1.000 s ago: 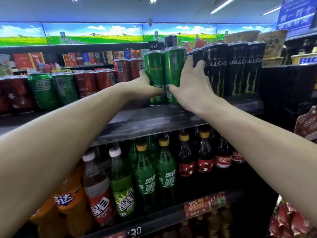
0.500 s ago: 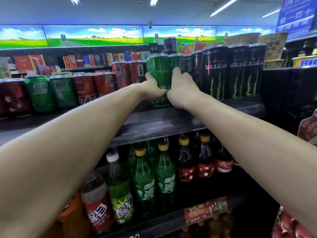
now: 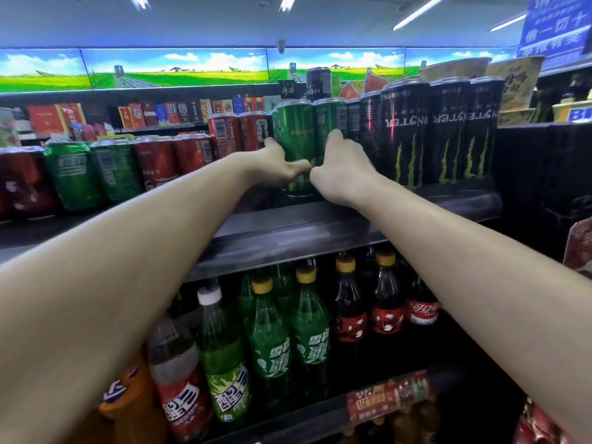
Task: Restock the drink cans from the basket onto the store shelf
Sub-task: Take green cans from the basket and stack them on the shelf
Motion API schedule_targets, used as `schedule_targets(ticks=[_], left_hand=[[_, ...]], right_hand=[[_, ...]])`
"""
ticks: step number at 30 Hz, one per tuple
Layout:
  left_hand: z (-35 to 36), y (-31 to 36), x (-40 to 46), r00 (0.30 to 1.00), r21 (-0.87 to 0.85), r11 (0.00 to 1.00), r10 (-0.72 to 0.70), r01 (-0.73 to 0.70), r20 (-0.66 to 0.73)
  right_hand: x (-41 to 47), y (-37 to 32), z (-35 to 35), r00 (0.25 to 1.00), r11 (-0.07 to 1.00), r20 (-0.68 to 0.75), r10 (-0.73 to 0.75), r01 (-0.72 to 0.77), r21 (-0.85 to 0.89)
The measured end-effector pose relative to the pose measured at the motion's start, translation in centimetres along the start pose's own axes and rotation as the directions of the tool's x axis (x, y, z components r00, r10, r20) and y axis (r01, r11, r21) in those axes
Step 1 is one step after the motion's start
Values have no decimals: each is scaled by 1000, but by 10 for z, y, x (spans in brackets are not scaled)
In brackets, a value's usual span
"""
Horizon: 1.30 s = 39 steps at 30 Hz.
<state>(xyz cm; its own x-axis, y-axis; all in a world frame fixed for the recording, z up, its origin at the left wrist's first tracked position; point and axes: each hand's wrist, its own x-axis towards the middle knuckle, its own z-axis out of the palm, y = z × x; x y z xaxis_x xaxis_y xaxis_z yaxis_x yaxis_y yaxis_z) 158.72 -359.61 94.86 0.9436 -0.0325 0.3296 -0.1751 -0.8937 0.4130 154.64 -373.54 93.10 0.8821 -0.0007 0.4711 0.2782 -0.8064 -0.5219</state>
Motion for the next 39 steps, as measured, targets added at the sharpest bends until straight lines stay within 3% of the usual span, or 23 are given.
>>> schedule_targets(ticks=[5,16,23,26,29,33,36,39], left_hand=[[-6,0,4,995,-55,998,32,-27,90],[3,-2,-2,997,-153,988,-7,18,74],[-10,4,-21,984,-52,995,-73,82,161],[-23,7,-40,992,-19,998,-57,60,111],[-38,3,-70,999,-57,998,36,-35,16],[-40,-9,-130,937,-51,965,234,-256,-261],[-25,-28,-188,797,-26,907,355,-420,-489],[8,-52,-251,757,-45,857,427,-513,-494]], right_hand=[[-3,-3,4,998,997,-50,35,-38,-60],[1,-3,8,998,987,14,55,-52,-149],[-8,-4,4,990,994,-138,16,-31,-106],[-19,-4,2,942,989,-304,-142,127,-69],[-31,-5,0,831,952,-468,-301,293,-91],[-61,-15,0,722,891,-603,-340,453,41],[-110,-16,16,720,819,-617,-319,537,203],[-175,-5,47,780,755,-555,-289,542,368]])
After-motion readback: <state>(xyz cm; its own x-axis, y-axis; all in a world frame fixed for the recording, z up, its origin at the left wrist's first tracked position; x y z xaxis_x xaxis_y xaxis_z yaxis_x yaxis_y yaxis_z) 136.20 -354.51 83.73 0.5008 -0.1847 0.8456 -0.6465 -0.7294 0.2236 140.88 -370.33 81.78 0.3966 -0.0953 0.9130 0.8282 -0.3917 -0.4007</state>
